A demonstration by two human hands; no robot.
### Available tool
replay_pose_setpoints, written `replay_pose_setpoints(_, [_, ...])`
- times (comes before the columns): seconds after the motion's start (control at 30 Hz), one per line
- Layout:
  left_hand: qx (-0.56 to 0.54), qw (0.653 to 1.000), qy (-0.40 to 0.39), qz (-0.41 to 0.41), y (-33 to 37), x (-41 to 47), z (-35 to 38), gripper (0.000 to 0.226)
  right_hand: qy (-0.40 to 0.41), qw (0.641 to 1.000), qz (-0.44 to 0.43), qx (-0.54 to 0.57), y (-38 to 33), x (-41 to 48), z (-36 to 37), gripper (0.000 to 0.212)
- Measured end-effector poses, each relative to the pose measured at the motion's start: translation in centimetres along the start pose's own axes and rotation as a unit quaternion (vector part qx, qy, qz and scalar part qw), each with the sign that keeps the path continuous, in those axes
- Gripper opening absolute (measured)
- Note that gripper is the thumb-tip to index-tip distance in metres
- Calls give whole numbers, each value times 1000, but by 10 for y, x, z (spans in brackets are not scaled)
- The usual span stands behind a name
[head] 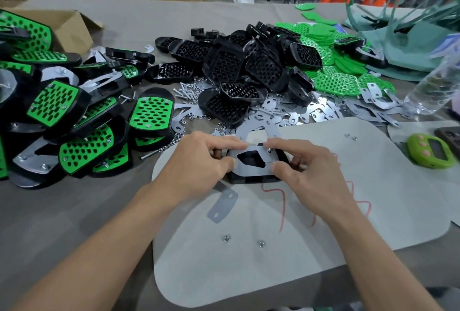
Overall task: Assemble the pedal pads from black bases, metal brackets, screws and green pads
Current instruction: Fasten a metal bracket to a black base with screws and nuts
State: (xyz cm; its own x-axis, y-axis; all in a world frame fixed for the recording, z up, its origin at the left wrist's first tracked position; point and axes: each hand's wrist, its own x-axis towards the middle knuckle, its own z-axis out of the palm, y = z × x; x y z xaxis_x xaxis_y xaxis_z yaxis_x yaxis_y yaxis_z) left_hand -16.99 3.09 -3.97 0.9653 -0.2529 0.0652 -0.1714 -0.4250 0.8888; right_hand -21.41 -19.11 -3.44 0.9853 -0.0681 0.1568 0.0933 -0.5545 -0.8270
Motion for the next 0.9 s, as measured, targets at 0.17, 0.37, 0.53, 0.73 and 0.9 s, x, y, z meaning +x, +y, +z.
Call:
replay_pose_setpoints(0.17, [6, 1000, -9, -2, 0, 0, 1, 44, 7, 1000, 4, 30, 3, 2, 0, 42])
replay_pose_setpoints(0.37, [11, 1000, -3, -3, 3, -1, 1, 44, 2, 998, 29, 55, 4, 3, -2, 37])
replay_pose_setpoints(0.53, [24, 1000, -2, -1, 5, -2, 1, 43, 8, 996, 46, 80, 2, 1, -4, 25])
replay_pose_setpoints(0.73, [27, 1000, 2, -7, 3, -1, 1, 43, 0, 996, 22, 89, 1, -3, -4, 27])
replay_pose_setpoints(0.9, [19, 1000, 8, 4, 1, -1, 1, 42, 2, 999, -4, 45, 0, -4, -2, 36])
